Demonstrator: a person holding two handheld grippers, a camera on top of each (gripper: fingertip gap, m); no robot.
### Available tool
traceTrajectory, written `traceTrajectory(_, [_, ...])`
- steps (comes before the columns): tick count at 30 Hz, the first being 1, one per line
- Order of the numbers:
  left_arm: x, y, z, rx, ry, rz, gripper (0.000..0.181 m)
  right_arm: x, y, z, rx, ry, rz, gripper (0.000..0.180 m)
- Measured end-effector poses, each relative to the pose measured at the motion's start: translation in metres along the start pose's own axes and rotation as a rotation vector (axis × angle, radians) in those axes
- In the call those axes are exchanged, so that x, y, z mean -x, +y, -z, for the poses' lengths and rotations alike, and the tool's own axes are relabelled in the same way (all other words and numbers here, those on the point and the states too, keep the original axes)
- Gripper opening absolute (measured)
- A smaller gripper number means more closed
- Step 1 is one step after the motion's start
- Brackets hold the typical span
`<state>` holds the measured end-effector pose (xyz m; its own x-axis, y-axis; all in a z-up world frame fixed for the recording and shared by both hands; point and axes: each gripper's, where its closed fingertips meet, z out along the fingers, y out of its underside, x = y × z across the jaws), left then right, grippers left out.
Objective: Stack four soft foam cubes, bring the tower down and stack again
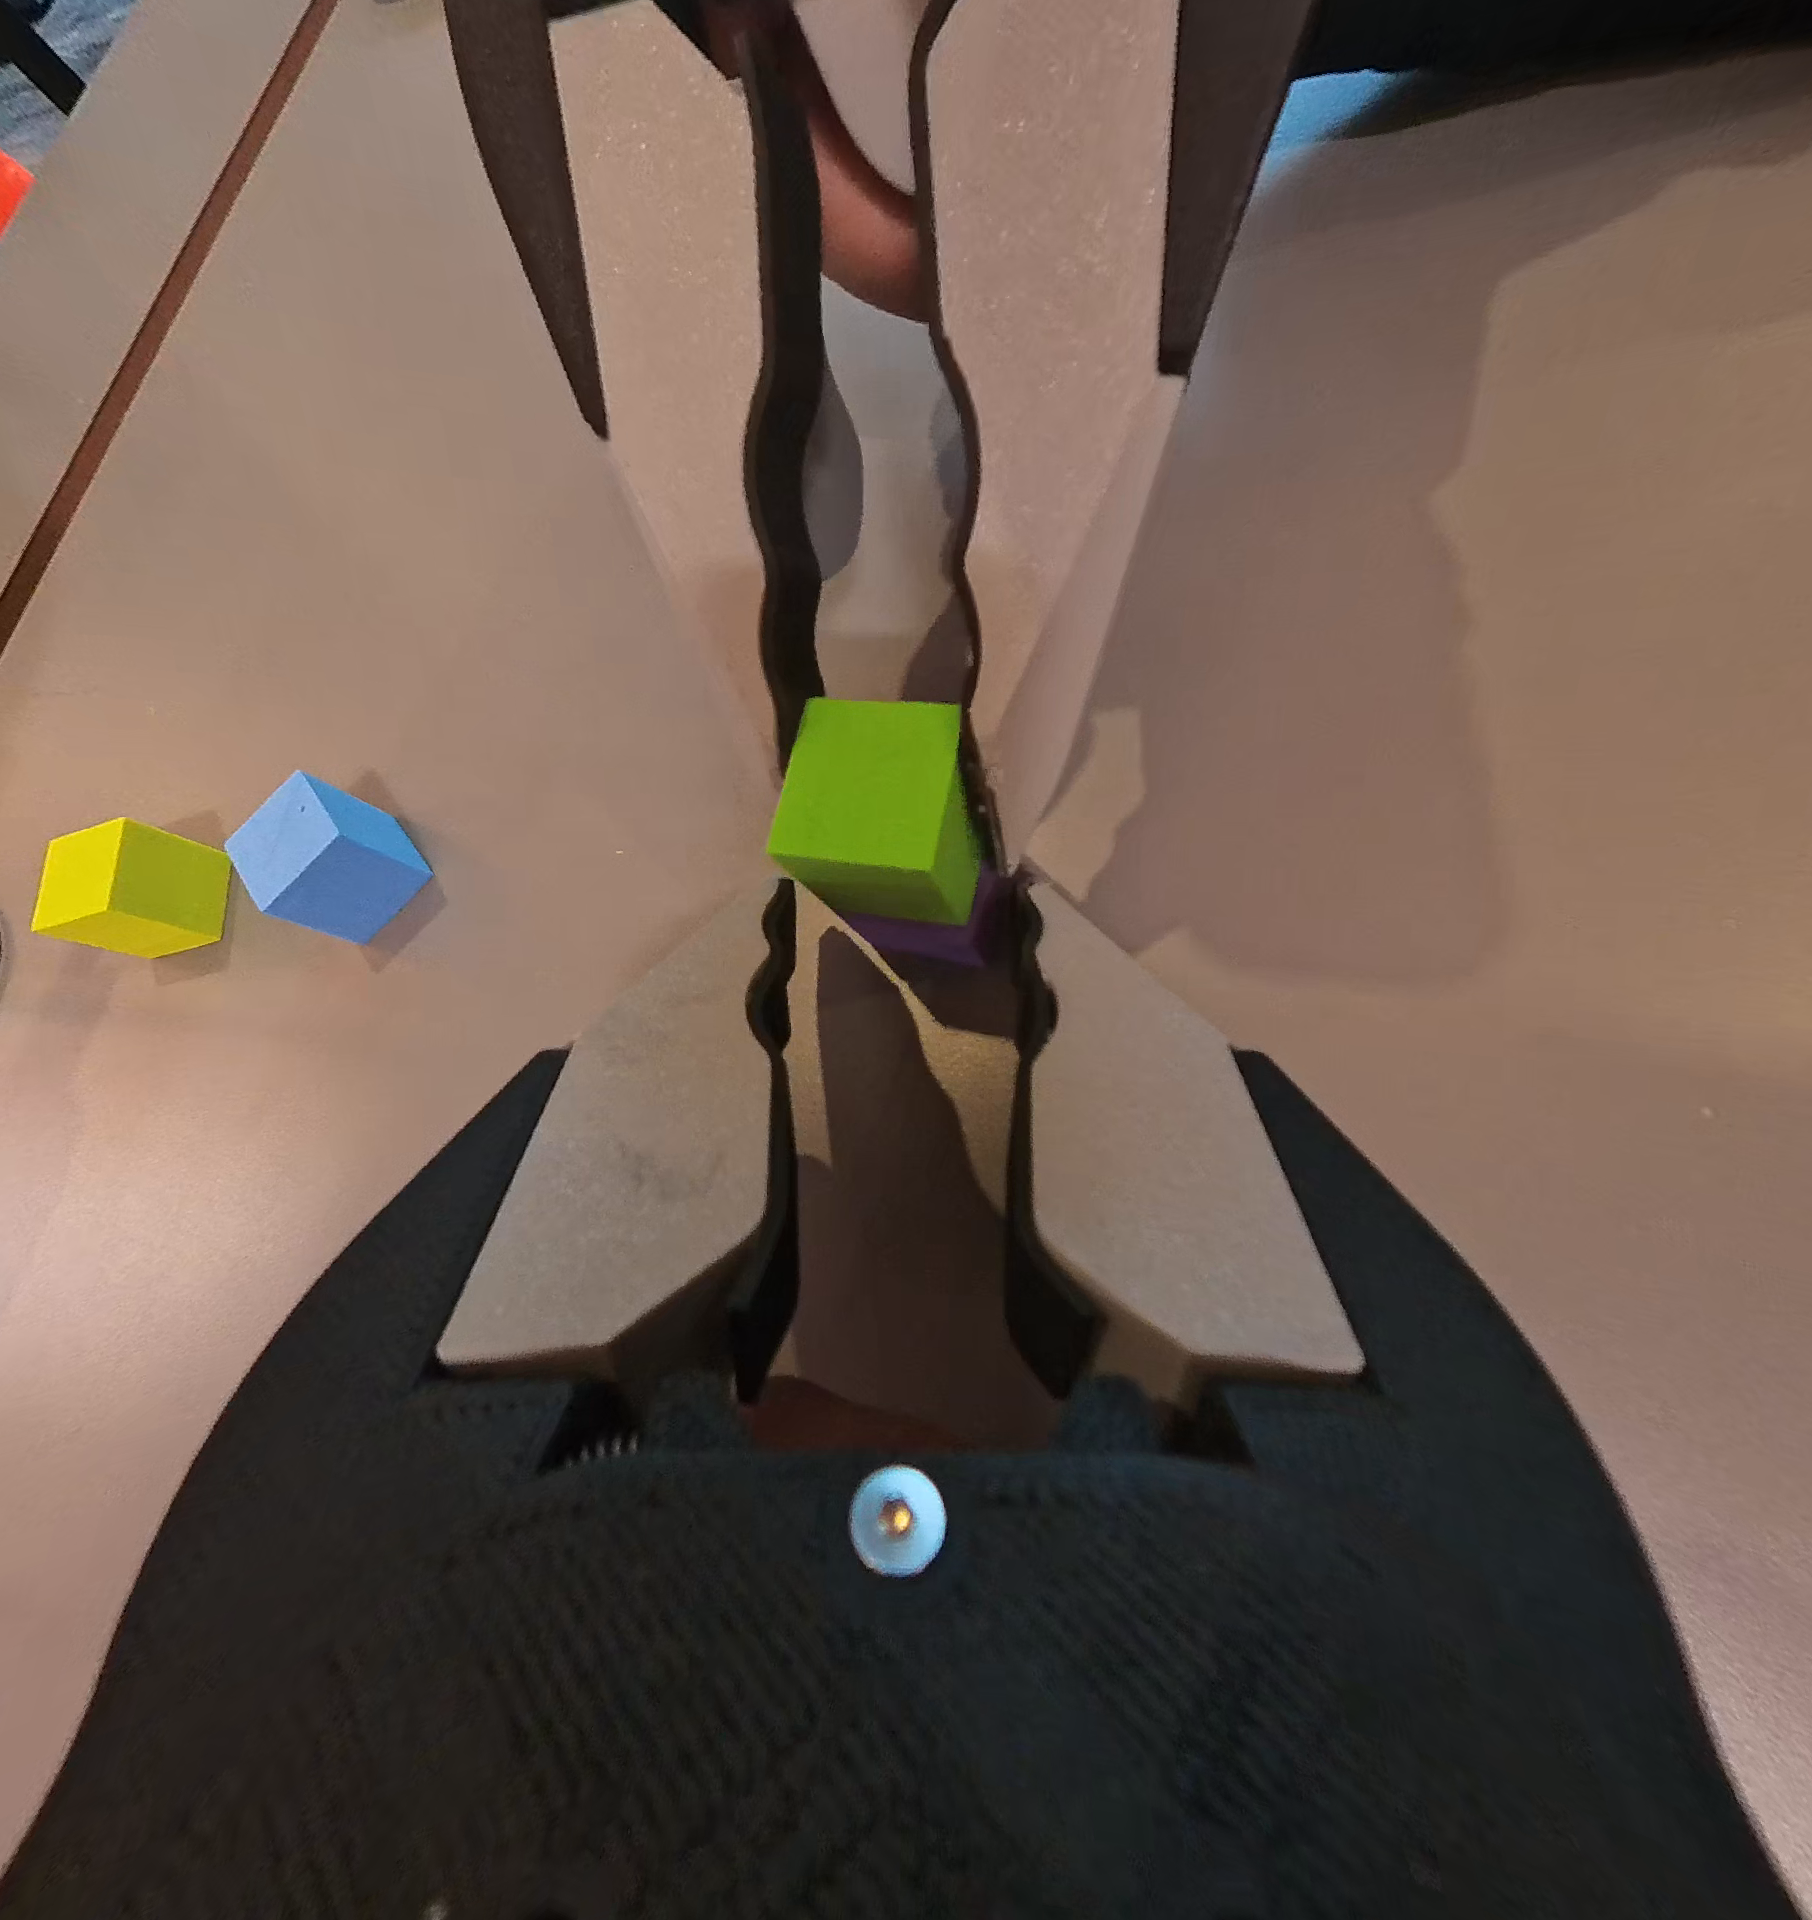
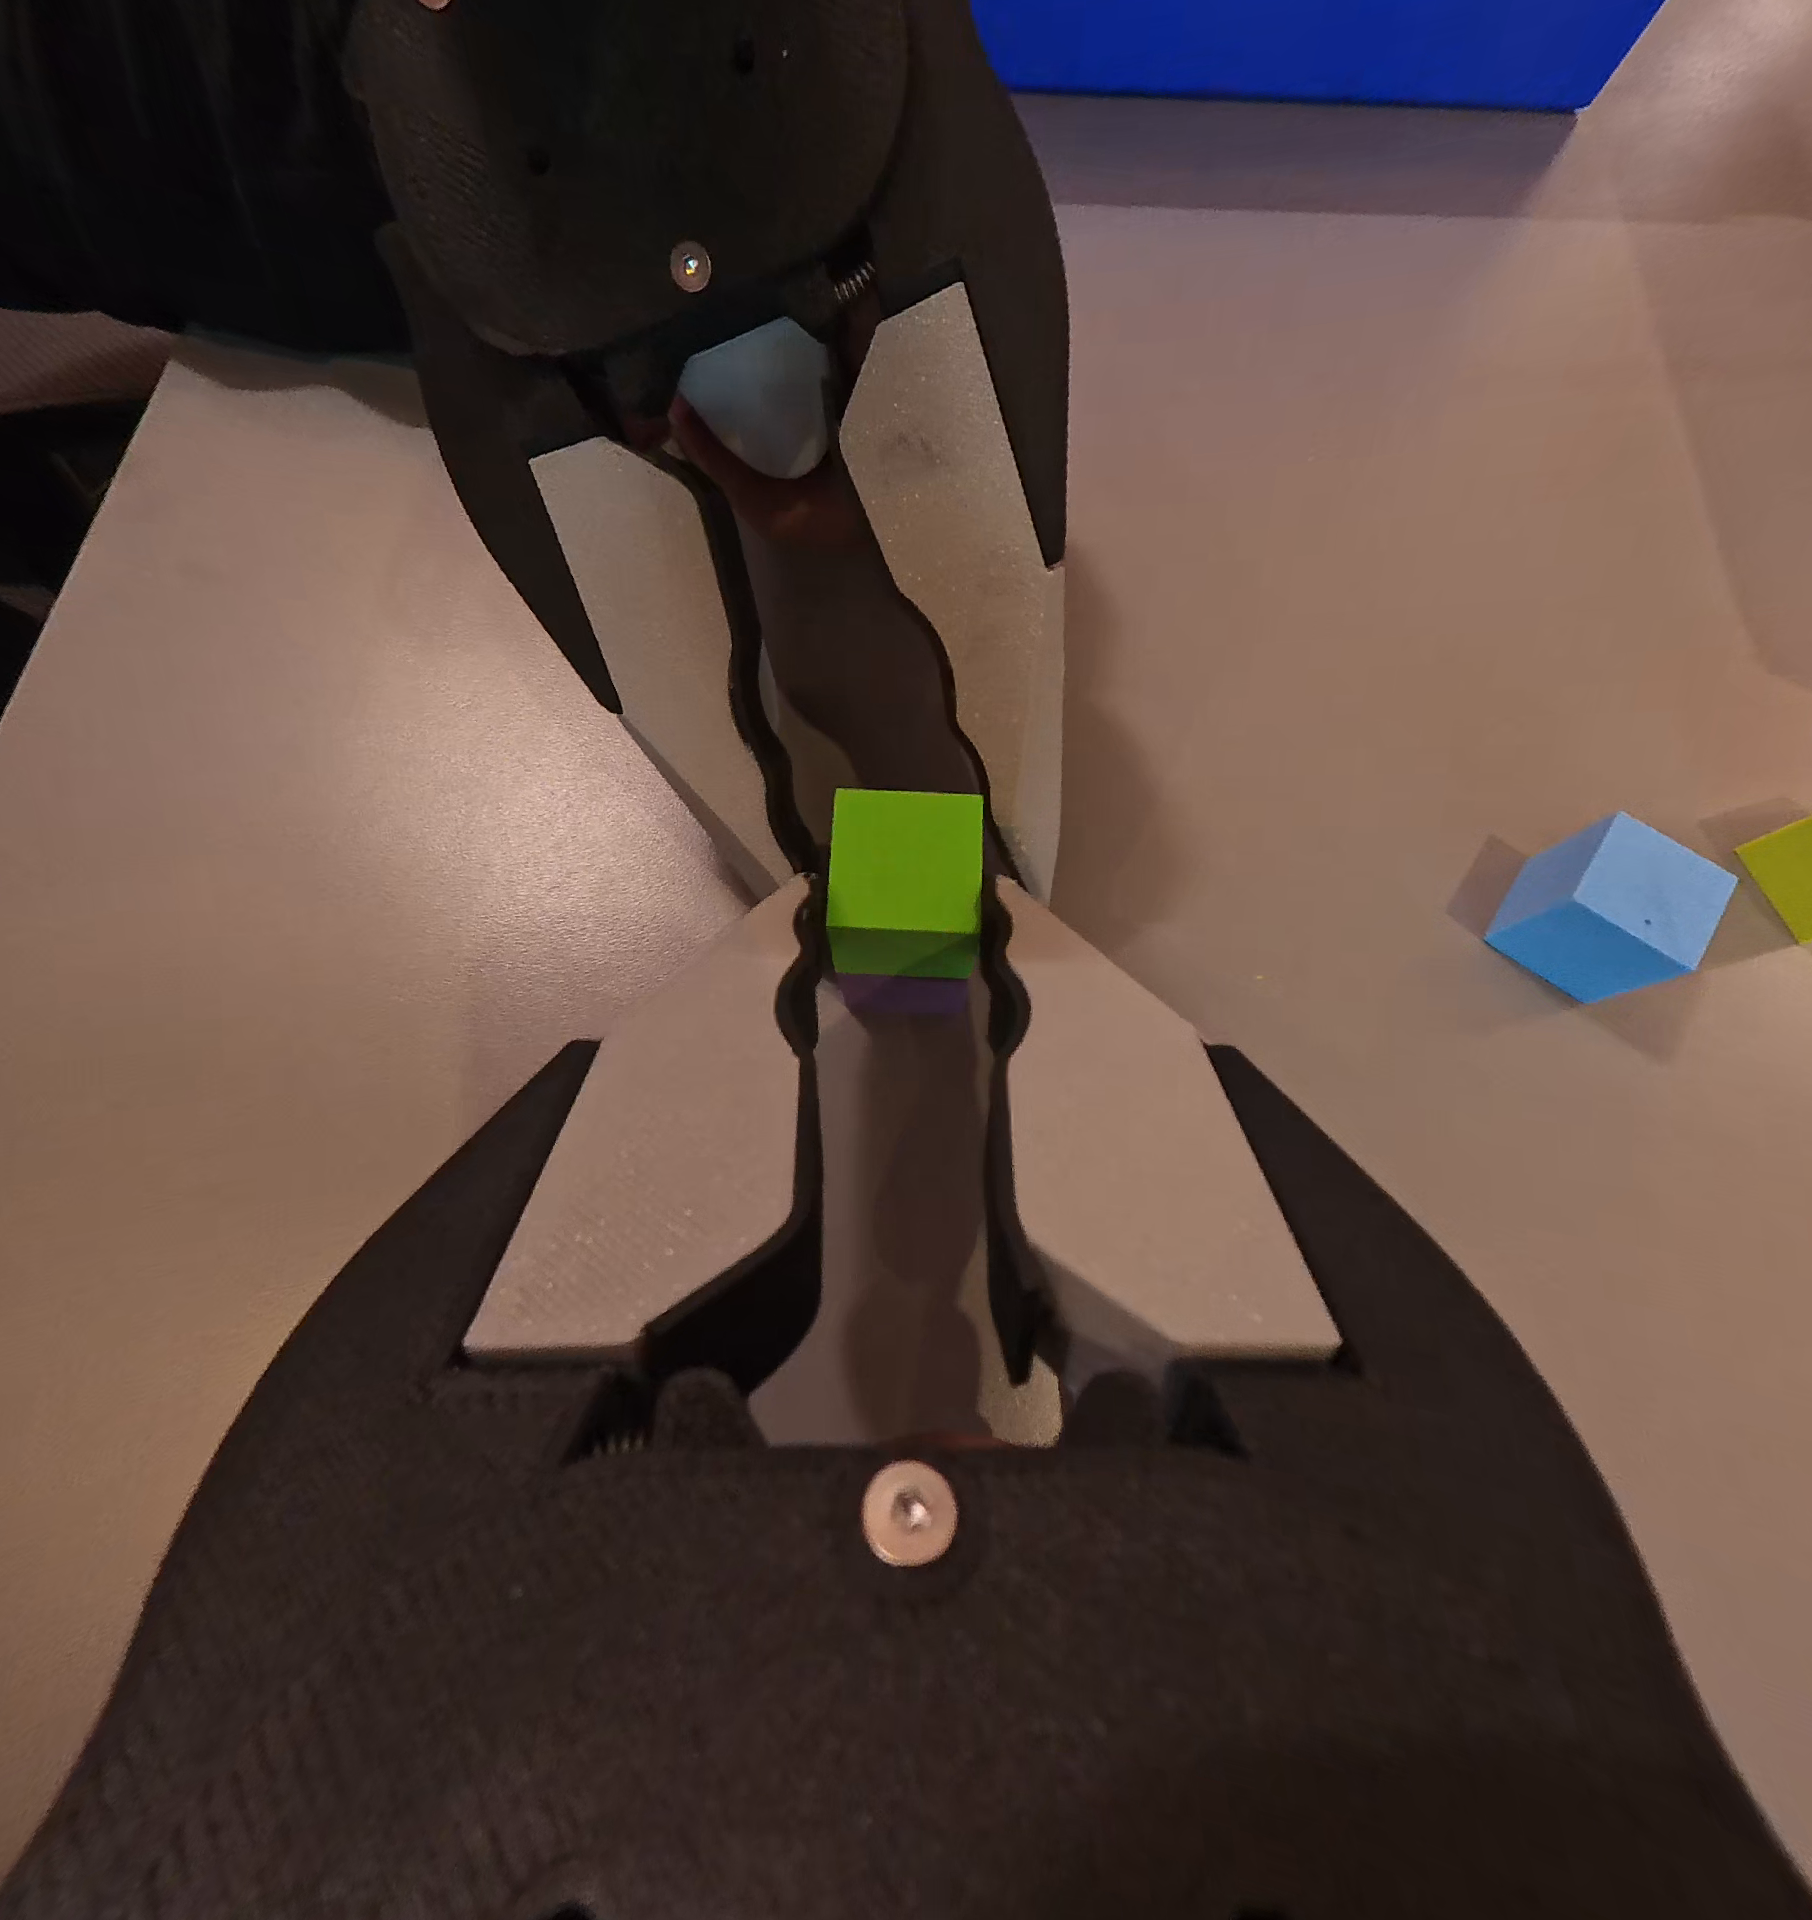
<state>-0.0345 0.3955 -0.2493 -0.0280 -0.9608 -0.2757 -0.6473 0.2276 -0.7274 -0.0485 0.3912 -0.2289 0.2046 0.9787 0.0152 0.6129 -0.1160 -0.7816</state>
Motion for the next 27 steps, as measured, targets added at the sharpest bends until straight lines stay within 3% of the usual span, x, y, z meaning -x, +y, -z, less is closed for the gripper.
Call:
traceTrajectory(6, [0.0,0.0,0.0,0.002,-0.003,0.009,0.04,-0.017,-0.017,0.017,-0.136,0.045,-0.084,0.049])
traceTrajectory(11, [0.0,0.0,0.0,0.001,-0.009,0.001,0.04,-0.091,-0.015,0.044,-0.25,0.395,-0.278,0.043])
traceTrajectory(14, [0.0,0.0,0.0,0.002,-0.007,0.0,0.039,-0.122,-0.003,0.041,-0.209,0.528,-0.335,0.046])
traceTrajectory(21, [-0.001,0.0,0.0,0.002,-0.005,0.002,0.039,-0.144,0.014,-0.008,0.009,0.547,-0.343,0.061])
traceTrajectory(26, [-0.001,0.0,0.0,0.002,-0.005,0.0,0.038,-0.15,0.011,-0.013,0.011,0.531,-0.348,0.025])
traceTrajectory(27, [-0.001,0.0,0.0,0.002,-0.004,0.001,0.039,-0.15,0.011,-0.013,0.007,0.528,-0.348,0.025])
